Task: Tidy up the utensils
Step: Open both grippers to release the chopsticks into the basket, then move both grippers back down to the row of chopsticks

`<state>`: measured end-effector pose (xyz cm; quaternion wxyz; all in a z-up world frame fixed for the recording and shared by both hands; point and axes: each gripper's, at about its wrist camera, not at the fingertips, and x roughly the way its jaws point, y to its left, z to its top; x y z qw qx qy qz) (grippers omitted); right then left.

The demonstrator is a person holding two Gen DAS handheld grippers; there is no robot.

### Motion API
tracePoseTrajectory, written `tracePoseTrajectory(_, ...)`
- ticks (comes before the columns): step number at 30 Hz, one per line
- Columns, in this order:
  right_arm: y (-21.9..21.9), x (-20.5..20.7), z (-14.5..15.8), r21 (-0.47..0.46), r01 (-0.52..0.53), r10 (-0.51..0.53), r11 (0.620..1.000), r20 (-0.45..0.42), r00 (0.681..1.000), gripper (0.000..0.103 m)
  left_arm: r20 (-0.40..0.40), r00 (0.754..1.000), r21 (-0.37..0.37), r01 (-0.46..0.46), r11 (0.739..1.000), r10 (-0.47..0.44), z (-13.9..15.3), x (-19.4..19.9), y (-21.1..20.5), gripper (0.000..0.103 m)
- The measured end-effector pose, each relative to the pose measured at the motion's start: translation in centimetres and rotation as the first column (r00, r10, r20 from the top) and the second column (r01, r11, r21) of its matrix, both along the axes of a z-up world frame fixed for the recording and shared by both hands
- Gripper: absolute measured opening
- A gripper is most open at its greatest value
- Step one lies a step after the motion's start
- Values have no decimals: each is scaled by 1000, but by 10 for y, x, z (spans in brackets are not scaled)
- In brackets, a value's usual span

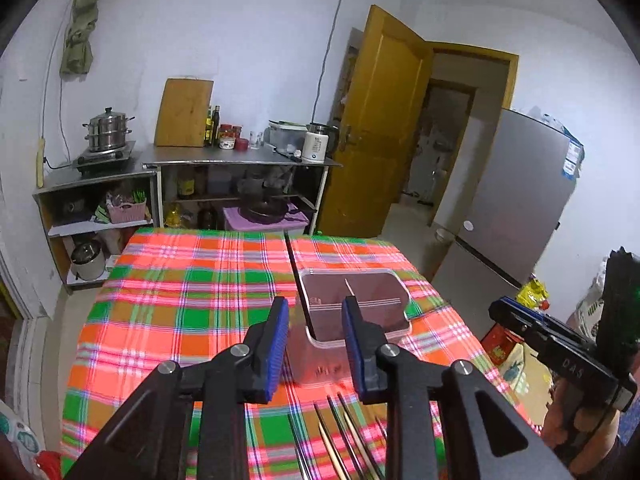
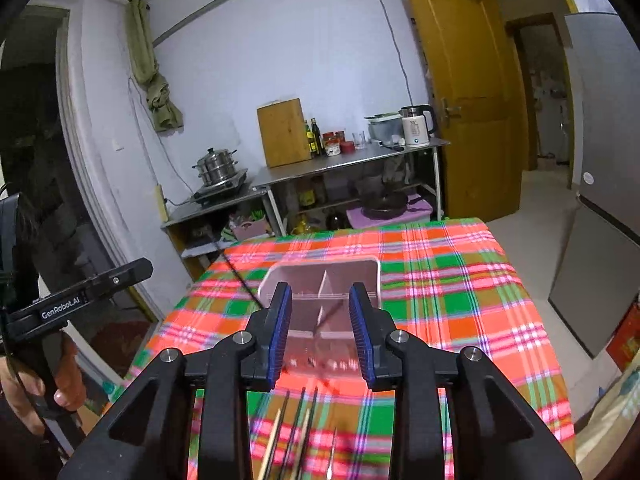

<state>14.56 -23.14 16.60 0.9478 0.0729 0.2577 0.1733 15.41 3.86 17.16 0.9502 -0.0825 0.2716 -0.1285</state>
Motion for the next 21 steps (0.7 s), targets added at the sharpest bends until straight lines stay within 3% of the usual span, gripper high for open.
tracePoseTrajectory(11,0,-52,-47,-33,-20,18,999,-51,999,31,-61,998,11,18,1000,-18,-67,-58,-5,27)
tracePoseTrajectory(21,0,-62,-90,-42,-36,30,998,-135,990,24,-186,983,7,9,1000,-8,-124,-65,-1,27)
